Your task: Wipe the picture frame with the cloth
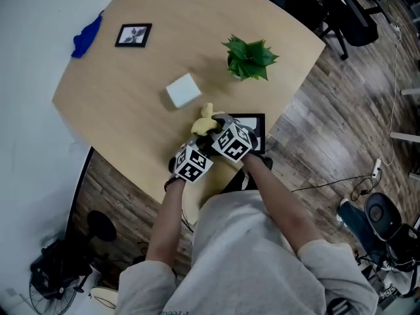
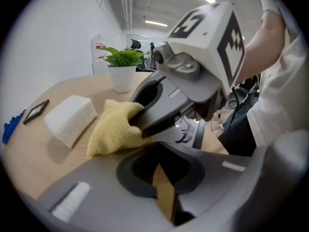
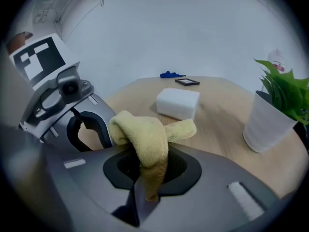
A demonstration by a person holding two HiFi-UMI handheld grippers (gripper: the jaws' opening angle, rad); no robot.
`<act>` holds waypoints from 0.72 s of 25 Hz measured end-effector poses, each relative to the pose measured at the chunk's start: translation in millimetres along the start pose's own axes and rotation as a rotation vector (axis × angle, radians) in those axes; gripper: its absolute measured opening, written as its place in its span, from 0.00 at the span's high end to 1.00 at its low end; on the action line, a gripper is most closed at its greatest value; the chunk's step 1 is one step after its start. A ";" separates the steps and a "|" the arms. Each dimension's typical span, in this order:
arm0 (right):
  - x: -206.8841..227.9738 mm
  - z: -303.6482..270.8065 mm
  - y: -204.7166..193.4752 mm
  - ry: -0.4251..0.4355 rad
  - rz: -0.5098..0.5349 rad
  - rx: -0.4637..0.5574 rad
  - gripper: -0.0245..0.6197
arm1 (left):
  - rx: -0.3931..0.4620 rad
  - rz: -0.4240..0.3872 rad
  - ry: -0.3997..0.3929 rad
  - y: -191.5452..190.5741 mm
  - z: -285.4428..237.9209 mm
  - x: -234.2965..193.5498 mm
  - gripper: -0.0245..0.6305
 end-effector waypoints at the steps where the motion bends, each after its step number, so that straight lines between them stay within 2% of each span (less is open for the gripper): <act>1: -0.2 -0.4 0.2 0.004 0.015 -0.004 0.86 | 0.000 0.000 0.001 -0.2 0.0 0.0 0.88; 7: -1.3 -0.1 0.5 0.033 0.087 -0.030 0.86 | 0.003 0.004 0.018 -1.2 0.2 0.6 0.88; 18: 2.9 6.2 -3.7 0.039 0.086 -0.033 0.86 | 0.003 0.032 0.033 0.3 -1.5 1.4 0.88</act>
Point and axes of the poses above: the fingertips, and each gripper's own axes: z backward along the fingers, x to its right, y out of its top, the point moved 3 cm from there along z, backward along the fingers, and after that the axes turned 4 degrees about x, right-handed, at the moved point
